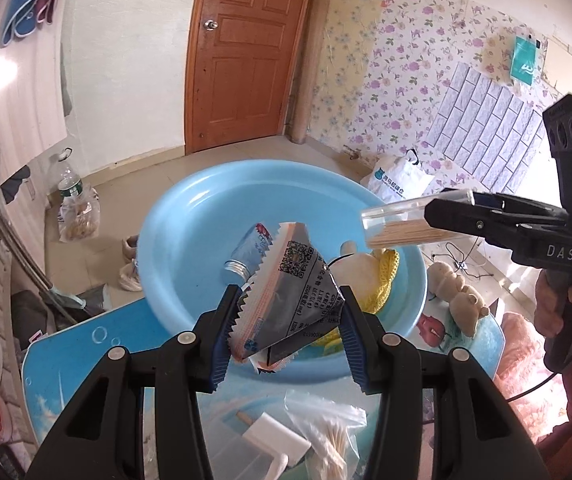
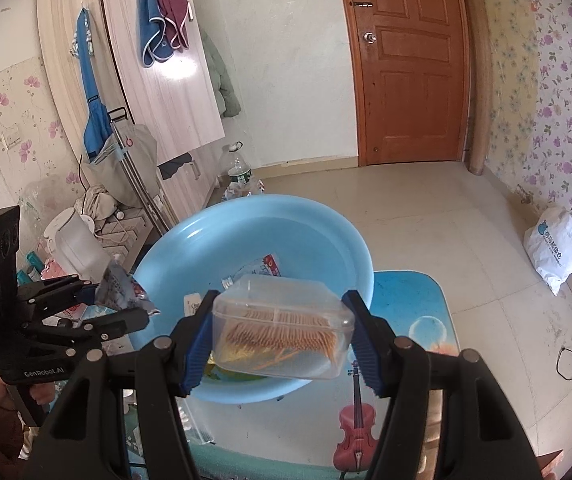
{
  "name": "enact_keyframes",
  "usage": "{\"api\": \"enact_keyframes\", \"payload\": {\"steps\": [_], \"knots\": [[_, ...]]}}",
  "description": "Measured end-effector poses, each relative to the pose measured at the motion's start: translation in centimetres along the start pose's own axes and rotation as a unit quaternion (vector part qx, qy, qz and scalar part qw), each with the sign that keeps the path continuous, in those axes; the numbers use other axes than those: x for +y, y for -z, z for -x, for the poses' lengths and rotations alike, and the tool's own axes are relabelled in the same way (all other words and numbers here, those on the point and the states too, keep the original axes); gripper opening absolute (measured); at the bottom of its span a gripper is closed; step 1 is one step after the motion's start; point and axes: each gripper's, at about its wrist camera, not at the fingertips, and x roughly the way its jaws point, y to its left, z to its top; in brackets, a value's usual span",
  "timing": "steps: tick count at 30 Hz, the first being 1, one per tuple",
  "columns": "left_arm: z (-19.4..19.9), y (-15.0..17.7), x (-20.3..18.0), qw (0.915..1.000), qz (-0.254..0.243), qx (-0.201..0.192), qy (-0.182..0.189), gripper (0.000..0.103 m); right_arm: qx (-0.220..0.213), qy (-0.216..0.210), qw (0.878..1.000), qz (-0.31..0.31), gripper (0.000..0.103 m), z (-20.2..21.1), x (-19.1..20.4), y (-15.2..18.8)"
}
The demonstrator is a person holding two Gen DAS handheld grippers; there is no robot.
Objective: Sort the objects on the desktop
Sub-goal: 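Carry the snack bag with the left tool while the right tool carries the stick tray to the basin, then open the left tool to drop the snack bag while the right tool drops the stick tray in the basin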
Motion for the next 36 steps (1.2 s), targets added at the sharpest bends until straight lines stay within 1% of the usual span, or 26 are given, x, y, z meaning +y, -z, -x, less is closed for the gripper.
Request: {"api": "enact_keyframes", "payload": {"steps": [3, 4, 5, 7, 11, 16, 23, 24, 25, 26, 27, 29, 36], "knots": [[-1.0, -0.1, 0.0, 0.9999, -0.004, 0.009, 0.008, 0.049, 0.003, -0.002, 1.000, 0.002, 0.060, -0.7, 0.2, -0.2], [-1.3, -0.1, 0.0, 0.9999, -0.007, 0.011, 0.008, 0.056, 0.006, -0.002, 1.000, 0.003, 0.060, -1.0, 0.3, -0.2], [-1.3, -0.1, 0.1, 0.9999, -0.008, 0.008, 0.007, 0.064, 0.009, -0.002, 1.000, 0.004, 0.060, -1.2, 0.4, -0.2], [-1.1, -0.2, 0.3, 0.9999, -0.007, 0.003, 0.009, 0.070, 0.014, -0.002, 1.000, 0.005, 0.060, -1.6, 0.5, -0.2], [-0.8, -0.3, 0.4, 0.9999, -0.010, -0.001, 0.008, 0.077, 0.020, -0.001, 1.000, 0.009, 0.060, -2.2, 0.9, -0.2], [-0.3, 0.0, 0.9, 1.0000, -0.007, -0.002, 0.002, 0.078, 0.024, -0.003, 1.000, 0.014, 0.060, -2.8, 1.4, -0.2], [0.9, 0.5, 1.1, 0.9999, -0.004, -0.007, -0.009, 0.086, 0.034, -0.018, 0.999, 0.027, 0.062, -4.1, 2.9, -0.5], [1.0, 0.6, 1.1, 0.9999, -0.005, -0.008, -0.013, 0.087, 0.033, -0.023, 0.999, 0.027, 0.064, -4.0, 3.2, -0.5], [1.3, 0.6, 1.1, 0.9998, -0.007, -0.008, -0.018, 0.091, 0.029, -0.028, 0.999, 0.029, 0.068, -3.8, 3.5, -0.6], [1.4, 0.7, 1.1, 0.9997, -0.008, -0.010, -0.022, 0.095, 0.025, -0.027, 0.999, 0.032, 0.079, -3.6, 3.8, -0.6], [1.6, 0.8, 1.1, 0.9996, -0.007, -0.012, -0.025, 0.096, 0.021, -0.023, 0.999, 0.037, 0.087, -3.3, 4.0, -0.6], [2.1, 0.9, 1.1, 0.9995, -0.004, -0.014, -0.029, 0.098, 0.018, -0.015, 0.999, 0.043, 0.090, -3.0, 4.1, -0.4], [3.1, 2.1, 0.9, 0.9993, 0.005, -0.012, -0.035, 0.099, 0.022, 0.000, 1.000, 0.019, 0.091, -2.1, 3.2, 0.4]]}}
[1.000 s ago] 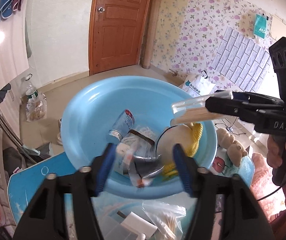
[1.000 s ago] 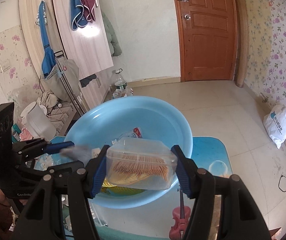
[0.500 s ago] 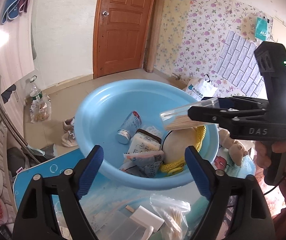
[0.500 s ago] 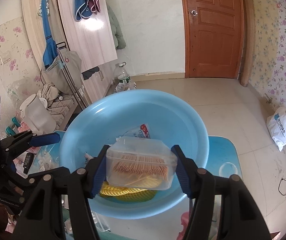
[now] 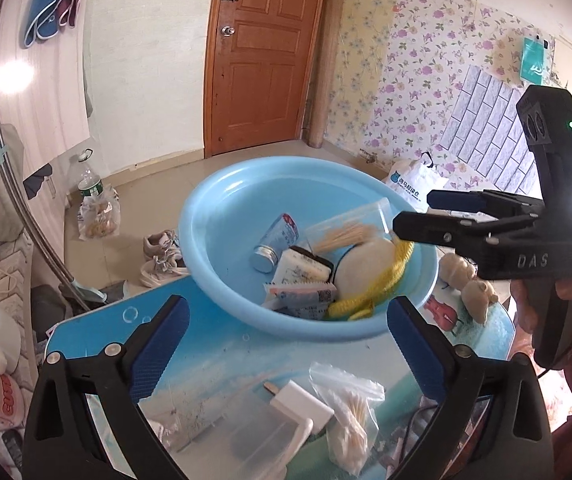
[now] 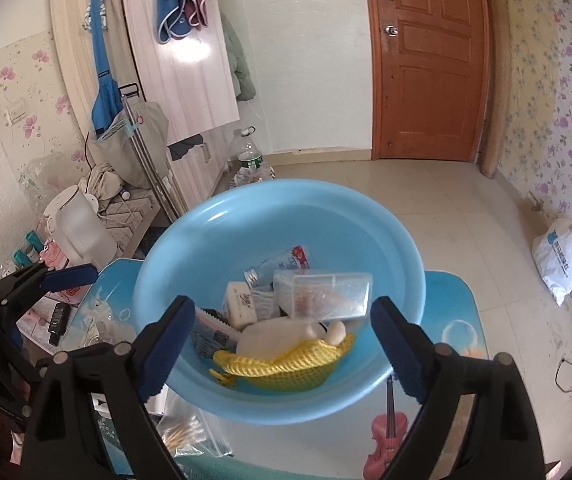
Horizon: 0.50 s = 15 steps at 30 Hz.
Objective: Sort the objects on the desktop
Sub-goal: 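Open the left tool to drop the snack bag while the right tool drops the stick tray in the basin, then withdraw both open tools from the basin back over the table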
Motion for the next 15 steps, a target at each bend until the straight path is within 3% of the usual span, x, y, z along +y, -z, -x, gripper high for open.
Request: {"api": "enact_keyframes", "payload": {"steps": [15], "knots": [[2.6, 1.5, -1.1, 0.9999, -0.002, -0.010, -0.010, 0.100, 0.008, 0.003, 1.000, -0.008, 0.091, 1.5, 0.2, 2.2]]}}
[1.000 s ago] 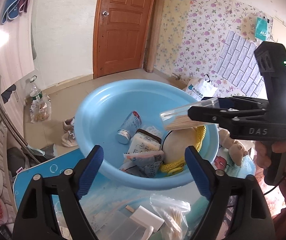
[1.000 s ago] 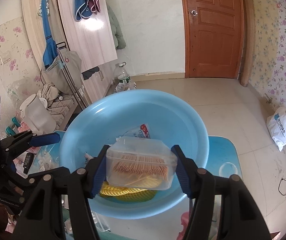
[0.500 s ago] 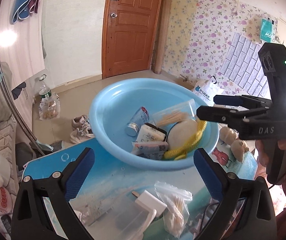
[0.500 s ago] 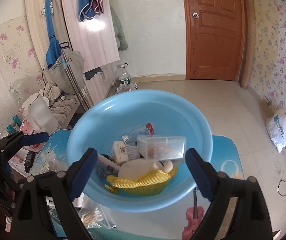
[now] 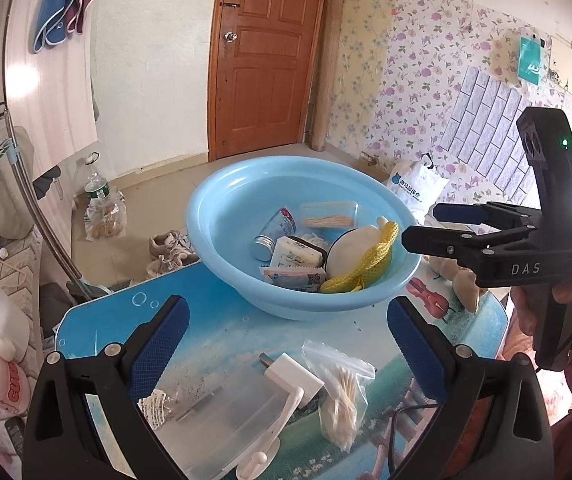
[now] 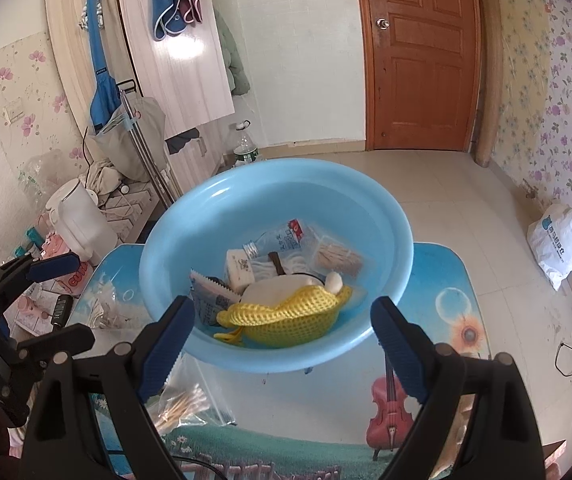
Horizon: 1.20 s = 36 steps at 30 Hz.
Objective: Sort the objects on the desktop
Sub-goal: 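Withdraw both open tools from the basin back over the table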
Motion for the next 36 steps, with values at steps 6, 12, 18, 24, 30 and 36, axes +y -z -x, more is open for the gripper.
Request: {"api": "enact_keyframes", "payload": {"steps": [6, 12, 18, 24, 30, 36], "knots": [[0.6, 0.1, -0.3, 1.0000, -0.007, -0.002, -0.001, 0.100, -0.005, 0.003, 1.000, -0.006, 0.091, 0.8, -0.4, 0.5], [0.9, 0.4, -0.6, 0.9999, -0.009, -0.002, -0.006, 0.100, -0.004, 0.007, 1.000, -0.015, 0.091, 1.1, -1.1, 1.0], [1.0, 1.3, -0.3, 0.9999, -0.003, 0.002, -0.010, 0.100, 0.005, 0.011, 0.999, -0.032, 0.091, 1.0, -2.0, 2.3], [0.8, 2.6, 0.5, 0.9997, 0.010, 0.016, -0.017, 0.100, 0.014, 0.020, 0.998, -0.054, 0.091, 0.8, -3.2, 3.4], [0.6, 3.5, 1.3, 0.9992, 0.022, 0.024, -0.024, 0.100, 0.018, 0.024, 0.998, -0.061, 0.091, 0.6, -3.7, 3.7], [0.7, 3.8, 1.4, 0.9990, 0.023, 0.026, -0.027, 0.100, 0.019, 0.021, 0.998, -0.058, 0.091, 0.5, -3.6, 3.6]]}}
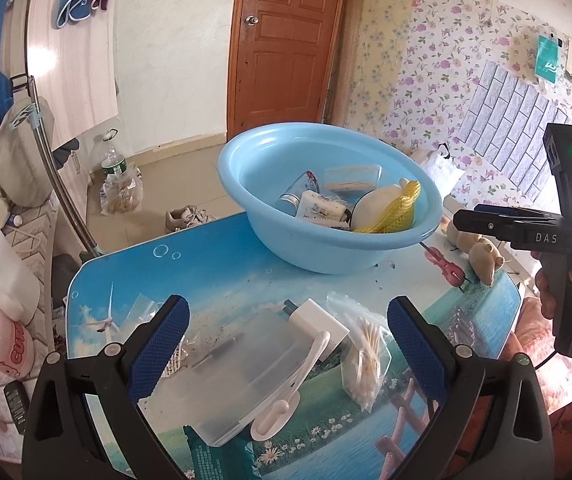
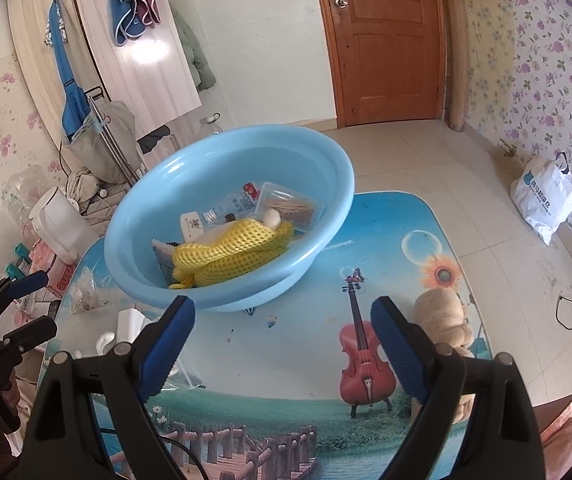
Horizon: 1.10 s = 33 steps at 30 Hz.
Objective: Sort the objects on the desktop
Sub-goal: 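Withdraw both open tools from the basin back over the table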
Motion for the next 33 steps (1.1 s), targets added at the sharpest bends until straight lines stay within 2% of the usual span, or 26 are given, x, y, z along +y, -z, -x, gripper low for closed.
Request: {"api": "enact_keyframes", "payload": {"steps": [7, 20, 25, 33], "knots": [[0.3, 0.4, 0.5, 1.0000, 0.002, -0.005, -0.005, 0.100, -0.006, 0.003, 1.000, -0.010, 0.091, 0.2, -0.5, -0.1], [0.3, 2.9, 3.5, 0.9994, 0.023, 0.007, -0.025, 0.100, 0.001, 0.013, 1.000, -0.023, 0.091, -0.2, -1.5, 0.3], [0.0, 4.5, 5.4, 0.9976, 0.058, 0.019, -0.033, 0.100, 0.011, 0.005, 1.000, -0.028, 0.091, -0.7, -1.4, 0.7], [-0.1, 5.9, 6.6, 0.9962, 0.075, 0.026, -0.035, 0.100, 0.020, 0.003, 1.000, -0.017, 0.091, -1.4, -0.4, 0.9]]}}
